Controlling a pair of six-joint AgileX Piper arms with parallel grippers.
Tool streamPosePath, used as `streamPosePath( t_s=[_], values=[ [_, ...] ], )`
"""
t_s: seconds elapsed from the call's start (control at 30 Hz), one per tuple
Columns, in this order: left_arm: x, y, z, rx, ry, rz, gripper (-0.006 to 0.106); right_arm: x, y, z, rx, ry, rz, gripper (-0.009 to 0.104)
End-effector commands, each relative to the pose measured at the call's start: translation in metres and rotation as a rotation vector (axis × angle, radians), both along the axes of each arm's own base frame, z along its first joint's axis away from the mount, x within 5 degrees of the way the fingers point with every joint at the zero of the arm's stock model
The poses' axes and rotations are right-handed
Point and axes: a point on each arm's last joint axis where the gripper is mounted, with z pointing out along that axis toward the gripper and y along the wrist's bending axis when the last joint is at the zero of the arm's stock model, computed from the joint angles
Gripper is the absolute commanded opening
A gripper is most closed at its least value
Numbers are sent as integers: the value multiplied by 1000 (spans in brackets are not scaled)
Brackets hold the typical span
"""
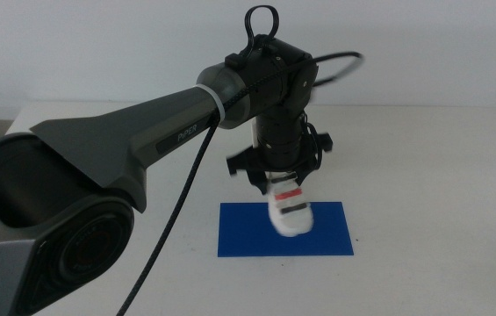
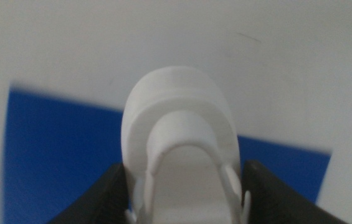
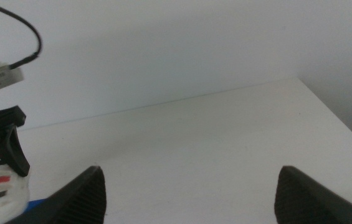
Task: Use one arm to grab the shoe from the table and place it on the mat.
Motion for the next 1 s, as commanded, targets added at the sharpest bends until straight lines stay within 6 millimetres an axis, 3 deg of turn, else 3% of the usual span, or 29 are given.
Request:
streamPosePath(
  t_s=[0.0, 0.13, 0.27, 0.5, 0.63, 0.97],
  values=[
    [2, 0, 7, 66, -63, -327, -1, 0, 0, 0, -10, -10, 0, 79],
    [-1, -1, 6, 178, -106, -1006, -1, 0, 0, 0, -10, -10, 0, 79],
    [-4, -4, 4, 195, -139, -1375, -1, 0, 0, 0, -10, -10, 0, 79],
    [-9, -9, 0, 174, -186, -1723, -1, 0, 0, 0, -10, -10, 0, 79],
    [-9, -11, -3, 172, -205, -1836, -1, 0, 0, 0, -10, -10, 0, 79],
    [-13, -12, -21, 110, -157, -1832, -1, 0, 0, 0, -10, -10, 0, 79]
  ],
)
